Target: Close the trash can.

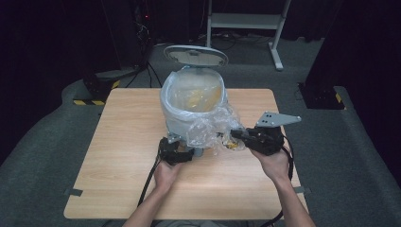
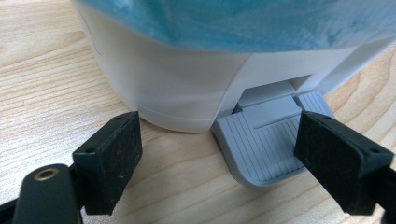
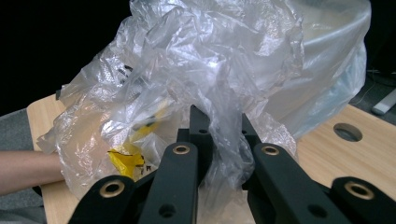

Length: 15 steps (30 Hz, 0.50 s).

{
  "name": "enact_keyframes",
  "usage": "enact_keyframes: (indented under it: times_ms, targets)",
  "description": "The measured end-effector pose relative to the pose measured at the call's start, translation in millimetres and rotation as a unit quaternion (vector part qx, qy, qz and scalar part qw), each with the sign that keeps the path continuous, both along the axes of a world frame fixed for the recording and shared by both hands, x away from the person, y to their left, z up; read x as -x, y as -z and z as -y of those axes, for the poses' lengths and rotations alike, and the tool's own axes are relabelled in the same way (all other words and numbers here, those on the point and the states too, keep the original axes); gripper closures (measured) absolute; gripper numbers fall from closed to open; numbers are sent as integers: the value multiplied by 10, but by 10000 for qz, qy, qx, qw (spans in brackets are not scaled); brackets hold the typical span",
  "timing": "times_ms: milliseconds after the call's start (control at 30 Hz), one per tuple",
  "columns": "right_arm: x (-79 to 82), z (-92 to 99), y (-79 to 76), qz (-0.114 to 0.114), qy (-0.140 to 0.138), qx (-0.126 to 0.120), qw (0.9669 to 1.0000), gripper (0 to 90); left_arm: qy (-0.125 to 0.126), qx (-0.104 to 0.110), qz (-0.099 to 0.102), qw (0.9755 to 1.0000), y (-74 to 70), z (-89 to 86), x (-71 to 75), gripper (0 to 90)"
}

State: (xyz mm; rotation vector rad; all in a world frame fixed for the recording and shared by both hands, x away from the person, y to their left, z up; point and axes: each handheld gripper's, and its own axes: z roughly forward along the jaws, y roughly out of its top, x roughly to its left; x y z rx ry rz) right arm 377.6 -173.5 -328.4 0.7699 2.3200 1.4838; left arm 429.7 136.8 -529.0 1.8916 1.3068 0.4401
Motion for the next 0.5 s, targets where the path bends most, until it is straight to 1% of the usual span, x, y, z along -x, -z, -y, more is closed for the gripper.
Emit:
enact_keyframes:
  times_ms: [233, 500]
  targets:
    - [-70, -29, -81, 24, -11, -26, 10000, 839, 4, -11, 4, 10000, 0, -1, 0, 151]
    - [-132, -63, -182, 87, 6, -1, 10000, 840, 5, -9, 3, 10000, 0, -2, 0, 152]
